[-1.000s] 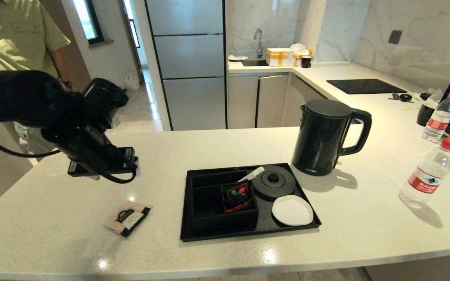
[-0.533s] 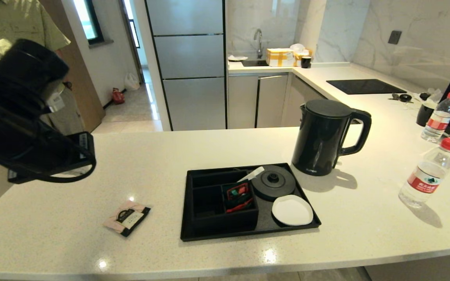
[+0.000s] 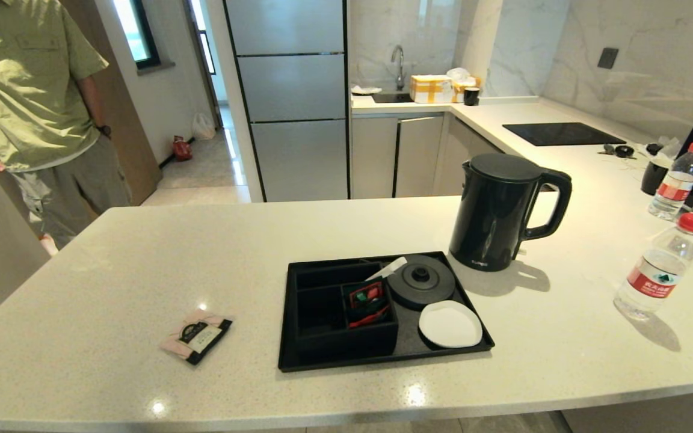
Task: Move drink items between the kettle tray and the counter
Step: Return the bottled water to its original position
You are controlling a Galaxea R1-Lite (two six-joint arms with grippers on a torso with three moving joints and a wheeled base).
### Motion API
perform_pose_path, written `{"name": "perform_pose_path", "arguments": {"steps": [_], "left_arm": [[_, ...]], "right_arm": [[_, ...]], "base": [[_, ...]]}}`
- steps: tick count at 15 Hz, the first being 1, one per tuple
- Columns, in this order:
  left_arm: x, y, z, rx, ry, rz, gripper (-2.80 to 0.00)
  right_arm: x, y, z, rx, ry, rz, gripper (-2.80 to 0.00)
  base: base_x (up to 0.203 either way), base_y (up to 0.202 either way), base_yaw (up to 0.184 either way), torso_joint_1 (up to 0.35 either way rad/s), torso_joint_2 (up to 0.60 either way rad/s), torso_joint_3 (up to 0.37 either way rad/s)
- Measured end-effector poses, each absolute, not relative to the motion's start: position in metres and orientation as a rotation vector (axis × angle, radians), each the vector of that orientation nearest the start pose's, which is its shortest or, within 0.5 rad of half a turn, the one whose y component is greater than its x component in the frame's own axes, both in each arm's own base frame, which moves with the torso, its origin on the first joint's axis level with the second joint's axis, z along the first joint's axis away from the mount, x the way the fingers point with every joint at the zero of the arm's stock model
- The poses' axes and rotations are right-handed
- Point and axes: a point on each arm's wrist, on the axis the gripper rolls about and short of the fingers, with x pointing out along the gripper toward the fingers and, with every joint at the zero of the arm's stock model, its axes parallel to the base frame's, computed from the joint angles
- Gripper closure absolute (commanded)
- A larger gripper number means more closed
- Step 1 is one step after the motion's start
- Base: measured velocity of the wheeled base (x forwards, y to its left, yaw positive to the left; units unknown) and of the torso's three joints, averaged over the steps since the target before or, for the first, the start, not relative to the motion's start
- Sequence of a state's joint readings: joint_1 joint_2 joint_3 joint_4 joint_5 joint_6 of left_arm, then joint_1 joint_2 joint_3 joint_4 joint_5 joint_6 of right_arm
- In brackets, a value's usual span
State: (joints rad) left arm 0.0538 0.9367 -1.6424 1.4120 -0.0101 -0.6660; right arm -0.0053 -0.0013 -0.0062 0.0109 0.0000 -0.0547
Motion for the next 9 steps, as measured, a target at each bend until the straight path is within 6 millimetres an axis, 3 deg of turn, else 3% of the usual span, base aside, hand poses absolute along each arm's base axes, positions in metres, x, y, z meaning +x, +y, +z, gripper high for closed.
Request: {"name": "perform_pose_path", "arguments": {"steps": [2, 4, 7, 9], "left_arm": [[-0.079, -0.008, 0.319, -0.606, 0.592, 0.247, 0.0], [-0.118, -0.01, 0.279, -0.487, 0.54, 0.208, 0.0], [-0.143, -0.006, 0.216, -0.339, 0.461, 0.136, 0.0], [-0.134, -0.004, 0.179, -0.289, 0.364, 0.095, 0.0]], "right_arm": [[-0.023, 0.0, 0.076, -0.055, 0.003, -0.006, 0.0], [-0.023, 0.0, 0.076, -0.055, 0.003, -0.006, 0.0], [-0.023, 0.0, 0.076, -0.055, 0.004, -0.006, 0.0], [-0.023, 0.0, 0.076, -0.055, 0.003, -0.006, 0.0]], "base": [[0.0, 0.0, 0.0, 0.0, 0.0, 0.0], [0.0, 0.0, 0.0, 0.0, 0.0, 0.0], [0.0, 0.0, 0.0, 0.0, 0.0, 0.0], [0.0, 0.0, 0.0, 0.0, 0.0, 0.0]]}}
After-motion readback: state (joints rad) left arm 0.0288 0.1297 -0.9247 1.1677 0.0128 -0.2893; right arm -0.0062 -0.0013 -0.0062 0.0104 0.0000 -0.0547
